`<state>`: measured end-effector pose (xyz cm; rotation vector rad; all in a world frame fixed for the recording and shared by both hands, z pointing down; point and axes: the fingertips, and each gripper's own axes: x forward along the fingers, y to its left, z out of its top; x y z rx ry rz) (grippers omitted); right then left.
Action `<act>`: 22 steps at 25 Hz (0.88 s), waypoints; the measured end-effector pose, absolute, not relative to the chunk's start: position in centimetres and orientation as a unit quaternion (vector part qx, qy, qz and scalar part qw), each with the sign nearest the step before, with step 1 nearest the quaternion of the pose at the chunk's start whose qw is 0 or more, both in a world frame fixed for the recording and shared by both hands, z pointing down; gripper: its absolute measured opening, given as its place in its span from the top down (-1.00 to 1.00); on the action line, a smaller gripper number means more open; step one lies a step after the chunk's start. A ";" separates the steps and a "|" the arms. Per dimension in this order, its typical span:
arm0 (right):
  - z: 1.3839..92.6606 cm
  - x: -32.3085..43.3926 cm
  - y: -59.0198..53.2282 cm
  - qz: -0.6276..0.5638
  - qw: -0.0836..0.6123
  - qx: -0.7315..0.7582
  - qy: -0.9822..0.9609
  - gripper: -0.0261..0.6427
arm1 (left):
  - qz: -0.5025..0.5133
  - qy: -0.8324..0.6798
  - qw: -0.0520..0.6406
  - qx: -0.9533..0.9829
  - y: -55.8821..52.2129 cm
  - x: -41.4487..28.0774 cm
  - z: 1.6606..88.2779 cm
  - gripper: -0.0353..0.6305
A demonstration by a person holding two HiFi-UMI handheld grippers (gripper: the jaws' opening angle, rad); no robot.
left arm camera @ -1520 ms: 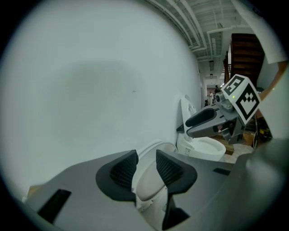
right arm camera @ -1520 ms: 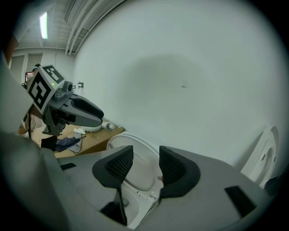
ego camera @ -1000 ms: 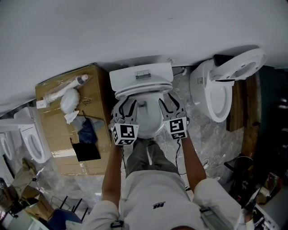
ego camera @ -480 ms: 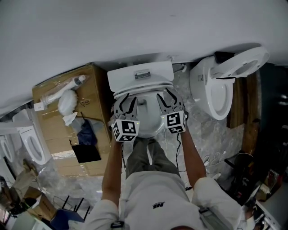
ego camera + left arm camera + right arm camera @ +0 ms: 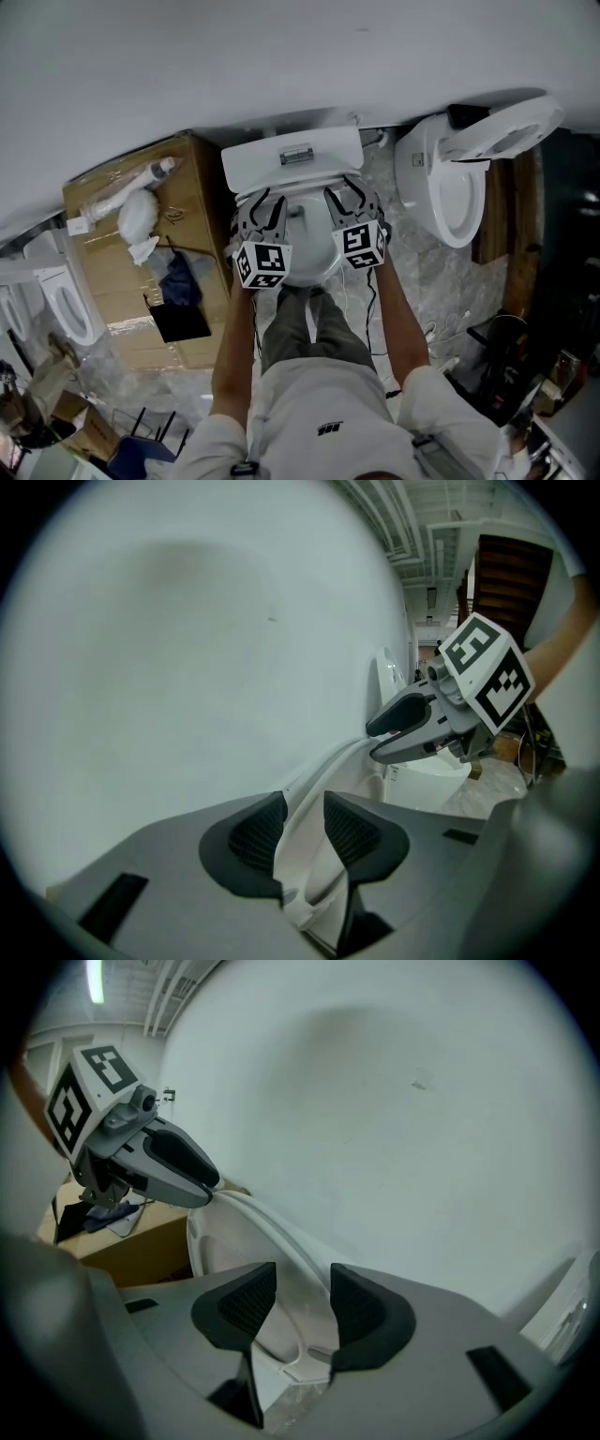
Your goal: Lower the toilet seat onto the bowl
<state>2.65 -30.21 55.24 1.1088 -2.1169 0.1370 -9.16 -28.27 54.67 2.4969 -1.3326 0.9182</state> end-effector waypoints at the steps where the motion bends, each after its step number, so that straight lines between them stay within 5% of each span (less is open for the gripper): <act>1: 55.4 2.7 -30.3 0.053 0.367 0.431 -0.823 0.40 | 0.308 -0.445 0.083 0.837 -28.3 -9.1 54.8 0.45; 22: 55.9 3.2 -29.0 0.049 0.353 0.442 -0.823 0.42 | 0.320 -0.448 0.085 0.831 -27.2 -8.5 56.0 0.47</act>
